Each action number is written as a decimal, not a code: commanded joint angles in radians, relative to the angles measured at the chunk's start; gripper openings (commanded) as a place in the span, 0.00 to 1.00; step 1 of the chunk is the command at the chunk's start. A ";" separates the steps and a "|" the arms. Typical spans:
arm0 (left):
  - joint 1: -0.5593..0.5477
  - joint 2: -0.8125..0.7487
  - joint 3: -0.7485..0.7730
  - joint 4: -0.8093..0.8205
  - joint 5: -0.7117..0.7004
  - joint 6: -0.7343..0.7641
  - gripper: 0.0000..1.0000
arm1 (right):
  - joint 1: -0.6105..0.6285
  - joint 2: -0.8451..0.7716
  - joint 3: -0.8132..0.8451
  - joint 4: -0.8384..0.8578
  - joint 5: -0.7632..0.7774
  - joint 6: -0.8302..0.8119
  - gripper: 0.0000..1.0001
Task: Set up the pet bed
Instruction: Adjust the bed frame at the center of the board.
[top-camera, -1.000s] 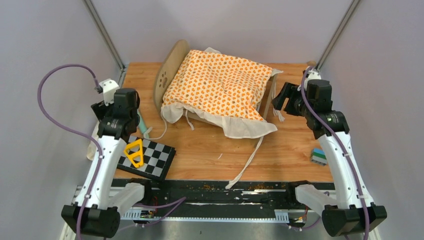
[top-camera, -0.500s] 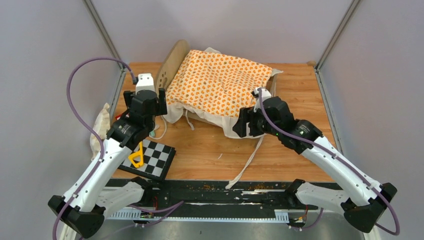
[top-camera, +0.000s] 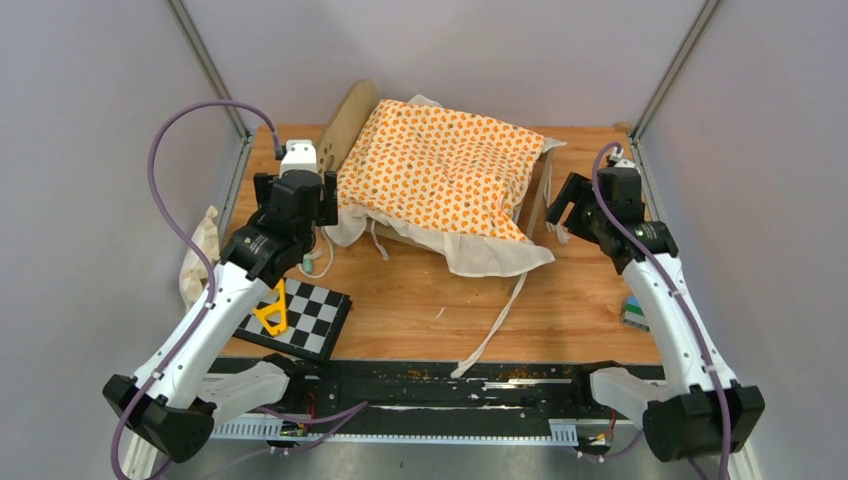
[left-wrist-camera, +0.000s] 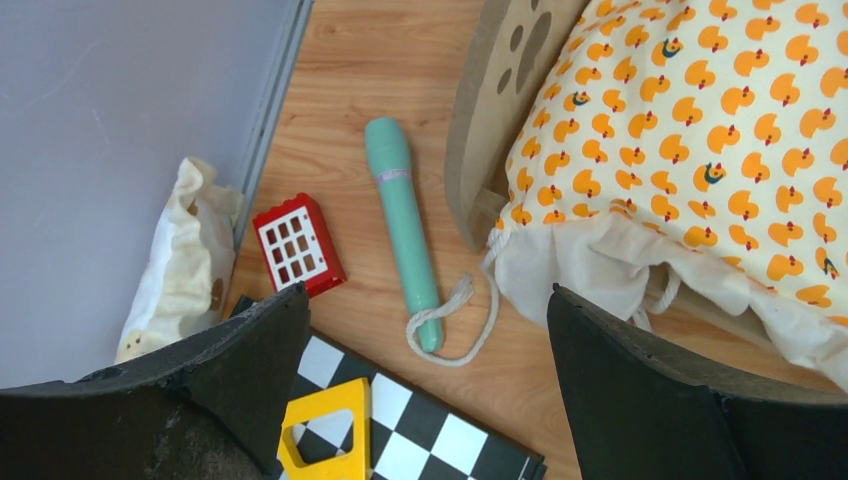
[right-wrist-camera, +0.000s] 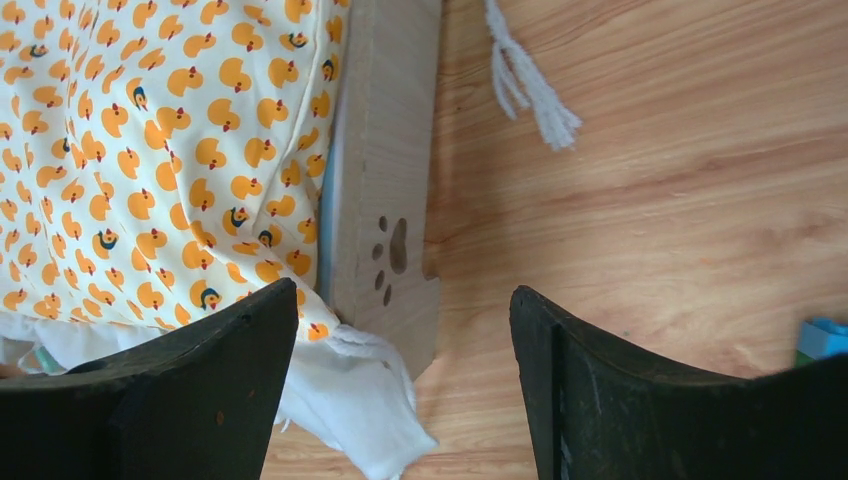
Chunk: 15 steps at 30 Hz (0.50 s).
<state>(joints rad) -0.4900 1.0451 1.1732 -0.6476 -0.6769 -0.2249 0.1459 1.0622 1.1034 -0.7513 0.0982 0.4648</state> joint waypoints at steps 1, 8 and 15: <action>-0.001 -0.013 -0.009 0.008 0.035 0.011 0.96 | -0.015 0.115 0.026 0.138 -0.203 -0.002 0.76; -0.001 -0.035 -0.031 0.011 0.036 0.026 0.96 | -0.016 0.285 0.089 0.174 -0.206 0.007 0.70; -0.001 -0.040 -0.036 0.004 0.033 0.038 0.96 | -0.019 0.452 0.140 0.182 -0.168 -0.026 0.55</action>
<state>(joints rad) -0.4900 1.0275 1.1423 -0.6548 -0.6460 -0.2123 0.1337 1.4509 1.1778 -0.6159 -0.0788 0.4618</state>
